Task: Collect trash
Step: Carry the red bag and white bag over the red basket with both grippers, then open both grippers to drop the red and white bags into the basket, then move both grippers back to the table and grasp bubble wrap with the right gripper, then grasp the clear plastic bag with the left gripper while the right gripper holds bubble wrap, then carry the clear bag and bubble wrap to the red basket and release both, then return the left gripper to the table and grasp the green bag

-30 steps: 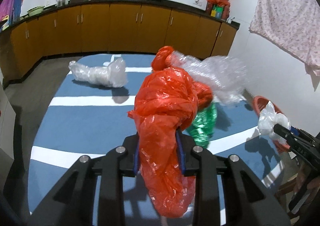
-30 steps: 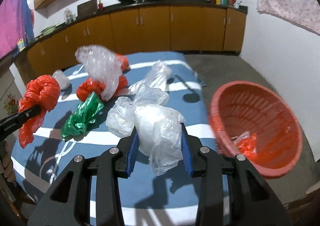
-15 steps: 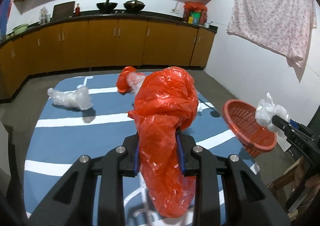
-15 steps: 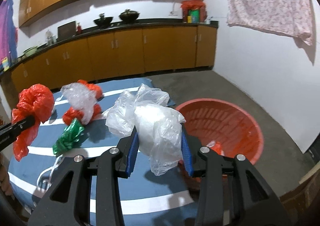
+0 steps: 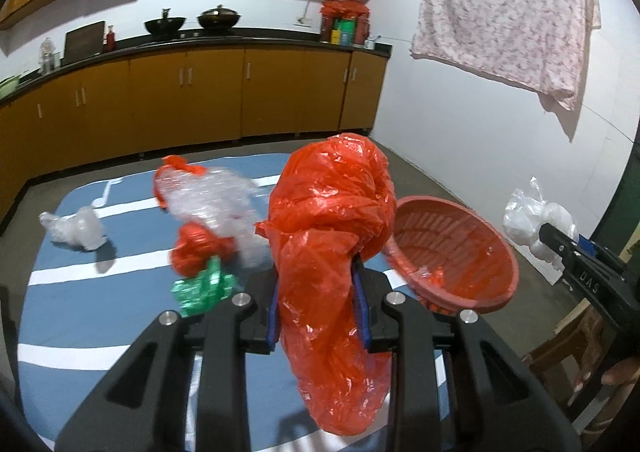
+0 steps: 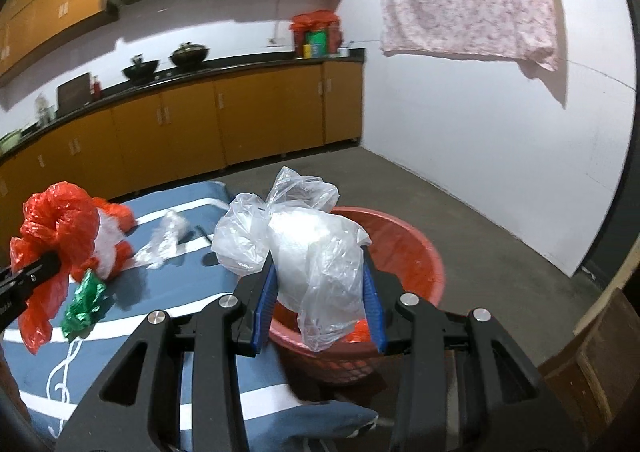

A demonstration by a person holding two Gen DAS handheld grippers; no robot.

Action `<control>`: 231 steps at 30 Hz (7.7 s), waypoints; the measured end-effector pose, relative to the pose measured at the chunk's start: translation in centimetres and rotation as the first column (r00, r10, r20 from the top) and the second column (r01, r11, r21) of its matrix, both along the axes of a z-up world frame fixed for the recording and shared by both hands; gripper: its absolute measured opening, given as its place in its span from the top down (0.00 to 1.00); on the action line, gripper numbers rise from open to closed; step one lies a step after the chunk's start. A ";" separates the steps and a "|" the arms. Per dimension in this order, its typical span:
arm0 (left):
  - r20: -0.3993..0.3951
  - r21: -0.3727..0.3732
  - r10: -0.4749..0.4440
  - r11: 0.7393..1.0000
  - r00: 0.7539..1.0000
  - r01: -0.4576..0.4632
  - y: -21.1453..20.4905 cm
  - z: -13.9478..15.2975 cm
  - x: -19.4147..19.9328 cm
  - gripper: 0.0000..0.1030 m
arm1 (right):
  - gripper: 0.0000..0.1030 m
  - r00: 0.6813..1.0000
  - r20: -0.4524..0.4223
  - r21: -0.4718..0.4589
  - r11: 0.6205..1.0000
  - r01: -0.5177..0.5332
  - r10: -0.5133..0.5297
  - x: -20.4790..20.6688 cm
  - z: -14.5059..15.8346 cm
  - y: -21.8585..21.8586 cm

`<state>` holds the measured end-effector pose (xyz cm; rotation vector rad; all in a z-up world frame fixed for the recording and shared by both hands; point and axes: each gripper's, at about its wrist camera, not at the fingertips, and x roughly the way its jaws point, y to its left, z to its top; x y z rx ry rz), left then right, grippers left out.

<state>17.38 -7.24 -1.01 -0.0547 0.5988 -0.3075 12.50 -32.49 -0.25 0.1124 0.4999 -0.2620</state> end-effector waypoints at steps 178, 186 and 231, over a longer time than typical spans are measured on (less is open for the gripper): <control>0.041 -0.017 0.055 0.998 0.998 -0.054 4.7 4.4 4.0 0.94 | 0.91 0.996 0.032 0.150 0.985 -0.083 0.079 2.7 1.2 1.0; 0.046 -0.033 -0.075 0.997 0.996 0.076 -1.8 4.6 3.7 0.94 | 0.91 0.999 0.024 0.161 0.987 0.027 -0.031 1.6 0.6 -2.9; -0.011 0.032 -0.129 0.991 0.992 0.129 -9.3 -2.3 5.4 0.30 | 0.26 0.992 -0.024 0.189 0.974 0.125 -0.123 1.7 -4.1 -7.4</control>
